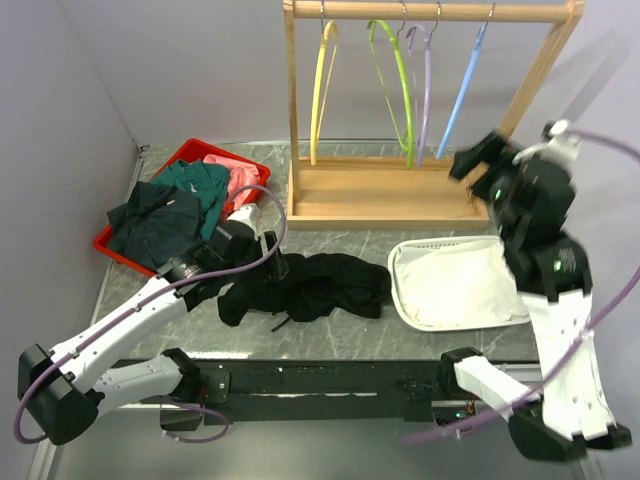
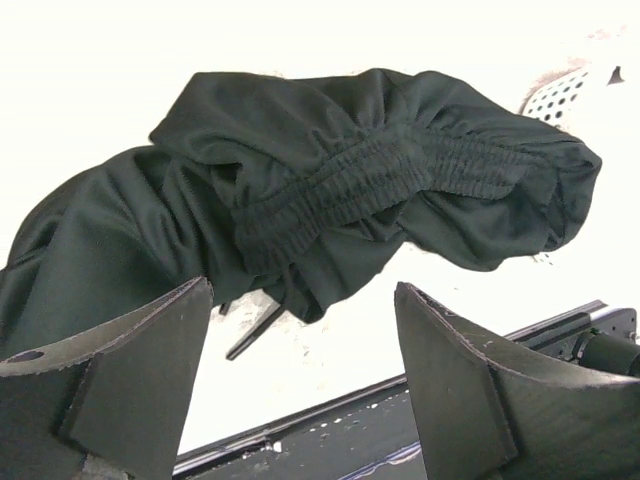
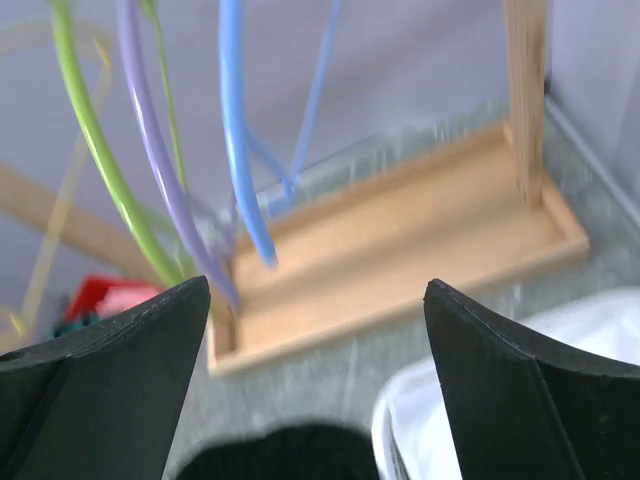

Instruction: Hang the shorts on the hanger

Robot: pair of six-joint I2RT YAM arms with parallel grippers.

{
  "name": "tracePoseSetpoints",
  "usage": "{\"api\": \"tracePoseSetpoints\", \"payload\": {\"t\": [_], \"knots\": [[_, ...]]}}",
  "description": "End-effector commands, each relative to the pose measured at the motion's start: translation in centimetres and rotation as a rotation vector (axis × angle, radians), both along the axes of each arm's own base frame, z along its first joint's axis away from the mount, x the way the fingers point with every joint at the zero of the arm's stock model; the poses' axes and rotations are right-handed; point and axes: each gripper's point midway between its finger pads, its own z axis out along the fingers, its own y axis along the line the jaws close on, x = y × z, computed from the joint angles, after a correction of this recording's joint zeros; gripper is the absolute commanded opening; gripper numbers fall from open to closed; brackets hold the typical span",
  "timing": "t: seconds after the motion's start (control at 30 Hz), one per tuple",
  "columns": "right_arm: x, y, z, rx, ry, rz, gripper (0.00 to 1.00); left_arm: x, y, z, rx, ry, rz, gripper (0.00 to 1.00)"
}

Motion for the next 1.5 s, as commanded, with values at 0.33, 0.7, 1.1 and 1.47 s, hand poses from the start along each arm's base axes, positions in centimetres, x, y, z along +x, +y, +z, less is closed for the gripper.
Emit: {"api": "tracePoseSetpoints", "payload": {"t": [0.33, 0.7, 1.1, 1.47], "knots": [[11.6, -3.4, 12.2, -0.001, -0.11, -0.096, 0.82, -0.2, 0.9, 1.1, 0.028, -0.029, -0.003, 0.77], [15.5, -2.6, 9.2, -0.015, -0.038, -0.053, 0.67, -0.5, 0.7, 1.2, 0.009, -0.035, -0.022, 0.76], [15.4, -2.5, 5.1, -0.063, 0.086, -0.052, 0.55, -0.6, 0.7, 1.2, 0.014, -0.04, -0.038, 0.76], [14.7, -3.4, 3.7, -0.131, 0.138, -0.104, 0.48, -0.7, 0.7, 1.2, 0.017, -0.037, -0.044, 0.76]]}}
